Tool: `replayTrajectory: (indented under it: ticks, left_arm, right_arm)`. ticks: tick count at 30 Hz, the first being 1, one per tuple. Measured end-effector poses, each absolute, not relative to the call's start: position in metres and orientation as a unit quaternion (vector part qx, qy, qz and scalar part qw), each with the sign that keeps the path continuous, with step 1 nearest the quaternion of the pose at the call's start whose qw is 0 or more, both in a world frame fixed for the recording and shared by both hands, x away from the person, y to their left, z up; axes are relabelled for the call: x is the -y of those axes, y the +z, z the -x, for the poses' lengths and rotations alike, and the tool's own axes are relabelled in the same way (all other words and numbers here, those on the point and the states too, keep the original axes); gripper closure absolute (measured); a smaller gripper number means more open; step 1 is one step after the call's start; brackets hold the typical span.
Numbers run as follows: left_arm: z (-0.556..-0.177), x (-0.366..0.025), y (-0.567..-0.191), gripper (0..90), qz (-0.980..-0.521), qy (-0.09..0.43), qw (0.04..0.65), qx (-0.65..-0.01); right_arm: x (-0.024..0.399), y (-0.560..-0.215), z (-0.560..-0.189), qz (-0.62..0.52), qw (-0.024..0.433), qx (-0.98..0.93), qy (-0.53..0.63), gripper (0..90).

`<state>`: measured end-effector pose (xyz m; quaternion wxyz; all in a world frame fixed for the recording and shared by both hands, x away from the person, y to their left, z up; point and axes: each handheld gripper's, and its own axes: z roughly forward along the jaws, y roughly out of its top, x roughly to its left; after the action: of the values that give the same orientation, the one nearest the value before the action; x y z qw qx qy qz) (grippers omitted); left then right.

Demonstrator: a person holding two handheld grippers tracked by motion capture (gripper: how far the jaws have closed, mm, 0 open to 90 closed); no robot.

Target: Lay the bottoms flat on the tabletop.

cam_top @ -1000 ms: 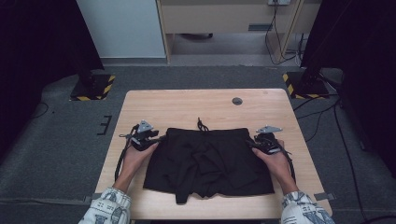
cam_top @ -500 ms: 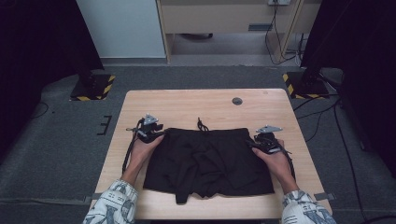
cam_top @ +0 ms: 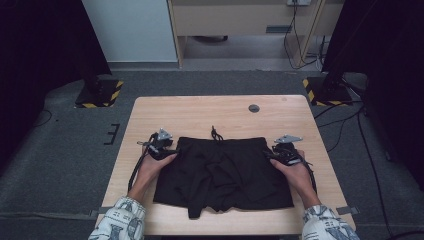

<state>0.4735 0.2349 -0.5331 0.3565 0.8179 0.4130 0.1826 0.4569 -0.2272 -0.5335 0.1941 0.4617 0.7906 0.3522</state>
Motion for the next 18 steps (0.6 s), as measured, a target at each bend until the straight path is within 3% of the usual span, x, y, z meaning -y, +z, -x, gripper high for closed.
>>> replayTrajectory:
  ticks: [5, 6, 8, 11, 14, 18]
  left_arm:
    - [-0.465, -0.237, -0.531, 45.6, -0.823, 0.177, 0.356, -0.407]
    - [-0.462, -0.233, -0.529, 56.9, -0.83, 0.17, 0.354, -0.397]
    - [-0.462, -0.229, -0.527, 66.8, -0.835, 0.167, 0.344, -0.397]
    - [-0.462, -0.227, -0.525, 72.6, -0.838, 0.162, 0.336, -0.398]
    - [-0.46, -0.226, -0.524, 84.5, -0.84, 0.161, 0.333, -0.396]
    - [-0.459, -0.227, -0.519, 88.4, -0.836, 0.165, 0.337, -0.4]
  right_arm:
    - [0.227, -0.534, -0.456, -0.463, 0.194, -0.789, 0.354, 51.2]
    - [0.227, -0.533, -0.456, -0.462, 0.192, -0.79, 0.353, 53.3]
    - [0.226, -0.532, -0.456, -0.458, 0.188, -0.794, 0.353, 61.2]
    - [0.224, -0.531, -0.456, -0.46, 0.177, -0.794, 0.356, 71.9]
    - [0.226, -0.531, -0.457, -0.472, 0.16, -0.786, 0.367, 87.3]
    - [0.229, -0.531, -0.457, -0.475, 0.154, -0.776, 0.385, 89.3]
